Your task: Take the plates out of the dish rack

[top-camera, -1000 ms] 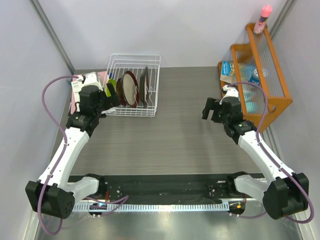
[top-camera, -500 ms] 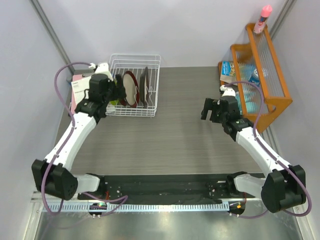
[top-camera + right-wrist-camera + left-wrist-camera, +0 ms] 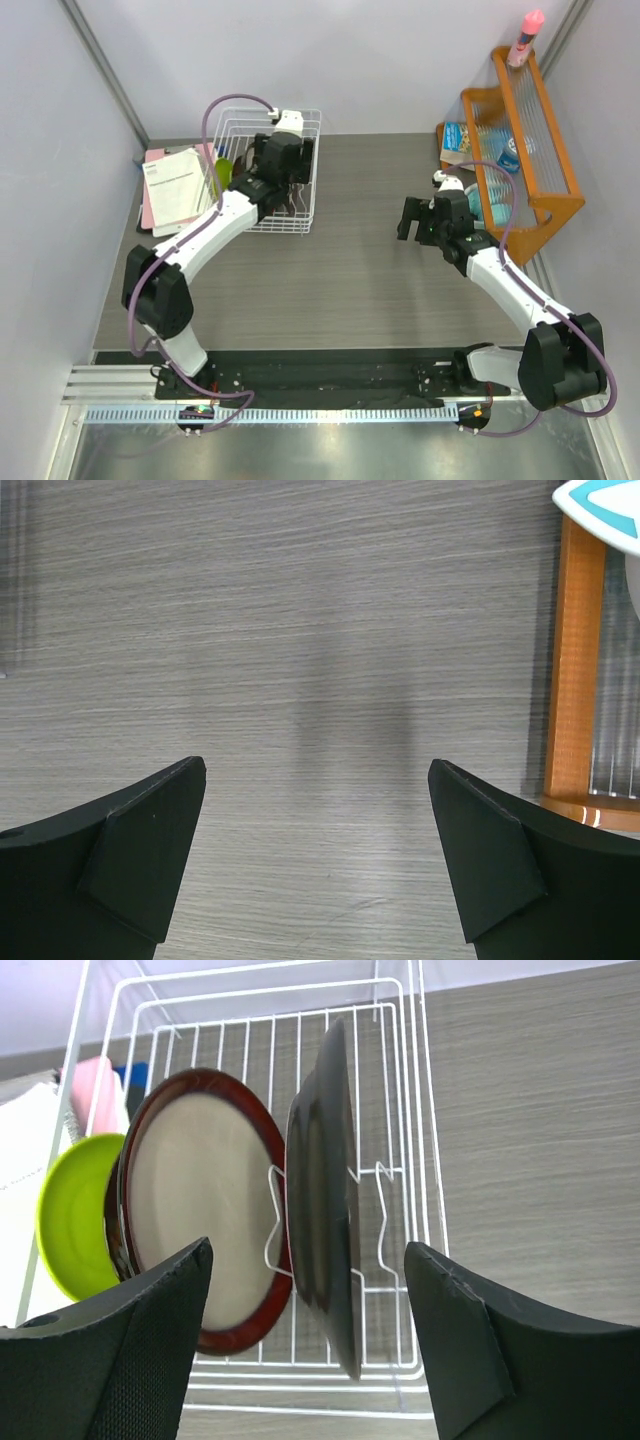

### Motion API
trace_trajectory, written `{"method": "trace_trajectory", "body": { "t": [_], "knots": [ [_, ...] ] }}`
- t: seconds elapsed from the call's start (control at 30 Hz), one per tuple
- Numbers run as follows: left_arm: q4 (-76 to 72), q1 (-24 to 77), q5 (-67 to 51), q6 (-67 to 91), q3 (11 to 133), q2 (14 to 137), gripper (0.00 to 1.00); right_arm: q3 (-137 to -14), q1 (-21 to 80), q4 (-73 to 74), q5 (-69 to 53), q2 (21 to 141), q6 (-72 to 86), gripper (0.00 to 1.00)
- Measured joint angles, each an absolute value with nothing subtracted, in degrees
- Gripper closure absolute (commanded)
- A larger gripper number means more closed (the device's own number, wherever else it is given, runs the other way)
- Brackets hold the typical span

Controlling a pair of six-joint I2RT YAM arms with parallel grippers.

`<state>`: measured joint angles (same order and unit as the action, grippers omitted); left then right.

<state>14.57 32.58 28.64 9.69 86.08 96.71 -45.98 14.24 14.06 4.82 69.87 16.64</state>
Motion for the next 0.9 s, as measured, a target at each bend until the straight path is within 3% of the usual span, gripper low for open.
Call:
{"method": "trace_trajectory", "body": {
  "t": [0.07, 0.13, 0.2, 0.23, 0.57, 0.73, 0.8, 0.9],
  "knots": [
    [13.7, 33.7, 30.9, 8.3, 86.7, 98.1, 0.26, -46.2, 14.2, 13.7, 4.8, 69.9, 16.6, 0.00],
    [13.0, 34.7, 33.5, 7.2, 87.9, 99.9, 0.40, -46.4, 14.2, 13.6, 4.8, 69.9, 16.6, 0.00],
    [12.3, 35.4, 36.2, 6.4, 89.1, 101.7, 0.42, -46.5, 14.2, 13.3, 4.7, 69.9, 16.6, 0.00],
    [12.3, 35.7, 37.7, 5.8, 89.7, 102.6, 0.48, -46.5, 14.2, 13.3, 4.7, 69.9, 16.6, 0.00],
    [12.2, 36.4, 47.5, 5.2, 91.1, 107.2, 0.58, -46.5, 14.2, 13.3, 4.7, 69.9, 16.6, 0.00],
    [11.1, 36.4, 49.0, 4.4, 91.2, 108.6, 0.94, -46.5, 14.2, 13.3, 4.8, 69.7, 16.6, 0.00],
    [10.5, 36.7, 49.1, 4.0, 91.2, 109.0, 1.00, -46.4, 14.2, 13.3, 4.7, 69.5, 16.6, 0.00],
    [10.3, 36.8, 50.1, 3.7, 91.2, 109.2, 1.00, -46.4, 14.2, 13.4, 4.8, 69.1, 16.6, 0.00]
  ]
}}
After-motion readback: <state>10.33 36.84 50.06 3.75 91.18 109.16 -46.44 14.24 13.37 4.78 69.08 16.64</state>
